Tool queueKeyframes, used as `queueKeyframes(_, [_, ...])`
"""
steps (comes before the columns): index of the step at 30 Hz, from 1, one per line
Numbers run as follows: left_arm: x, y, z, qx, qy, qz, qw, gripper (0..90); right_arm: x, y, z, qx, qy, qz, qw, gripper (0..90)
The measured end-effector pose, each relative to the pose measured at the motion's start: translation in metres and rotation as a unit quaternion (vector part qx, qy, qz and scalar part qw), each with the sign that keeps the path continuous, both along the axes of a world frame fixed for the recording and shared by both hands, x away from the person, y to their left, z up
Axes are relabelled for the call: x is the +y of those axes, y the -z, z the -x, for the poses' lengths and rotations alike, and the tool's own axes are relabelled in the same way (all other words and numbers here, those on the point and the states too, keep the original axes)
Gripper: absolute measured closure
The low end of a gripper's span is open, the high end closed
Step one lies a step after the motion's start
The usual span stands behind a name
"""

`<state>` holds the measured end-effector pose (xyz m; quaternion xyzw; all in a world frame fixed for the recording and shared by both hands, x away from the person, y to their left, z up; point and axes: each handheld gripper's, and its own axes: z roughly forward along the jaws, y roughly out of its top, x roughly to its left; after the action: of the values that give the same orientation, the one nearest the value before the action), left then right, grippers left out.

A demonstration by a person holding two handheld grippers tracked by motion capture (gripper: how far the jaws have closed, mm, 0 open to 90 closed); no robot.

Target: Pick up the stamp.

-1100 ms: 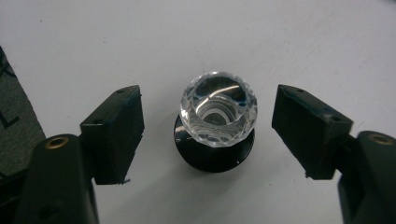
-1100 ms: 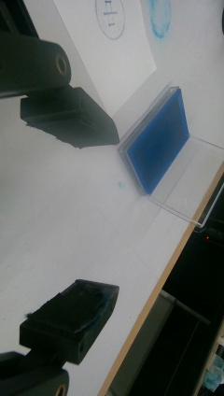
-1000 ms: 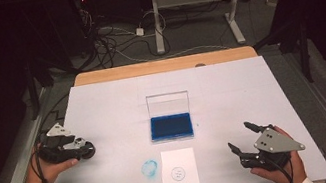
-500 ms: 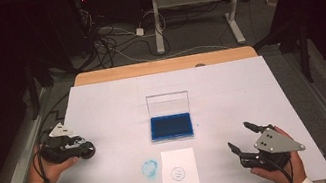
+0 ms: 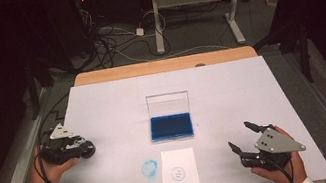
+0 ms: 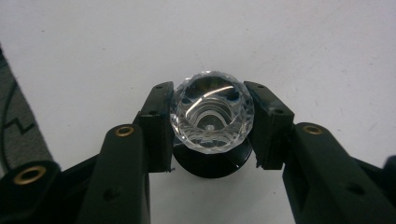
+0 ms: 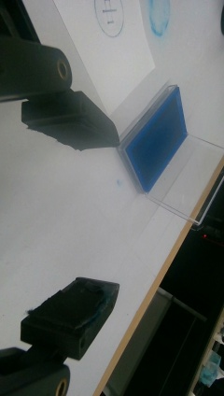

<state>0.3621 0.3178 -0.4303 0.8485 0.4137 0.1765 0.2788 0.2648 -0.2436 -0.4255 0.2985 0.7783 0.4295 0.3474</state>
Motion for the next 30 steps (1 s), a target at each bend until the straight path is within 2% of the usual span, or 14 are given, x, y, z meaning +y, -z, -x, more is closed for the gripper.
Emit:
queueKeyframes(2, [0.000, -0.001, 0.002, -0.008, -0.002, 0.008, 0.9999, 54.3, 0.000, 0.000, 0.000, 0.000, 0.000, 0.001, 1.0000, 25.4])
queueKeyframes(7, [-0.006, -0.004, 0.009, -0.021, 0.005, 0.003, 0.9998, 54.3, -0.001, 0.000, -0.001, -0.002, 0.002, -0.001, 1.0000, 25.2])
queueKeyframes(9, [-0.008, -0.006, 0.011, -0.025, 0.011, 0.012, 0.9996, 54.3, -0.001, 0.000, -0.003, -0.002, 0.002, 0.000, 1.0000, 25.1])
queueKeyframes(16, [-0.017, -0.012, 0.016, -0.047, 0.025, 0.021, 0.9984, 54.3, -0.002, 0.002, -0.006, 0.004, 0.004, 0.001, 1.0000, 24.7])
queueKeyframes(30, [-0.026, -0.017, 0.020, -0.062, 0.043, 0.041, 0.9963, 54.3, 0.000, 0.004, -0.007, 0.010, 0.005, 0.005, 0.9999, 24.5])
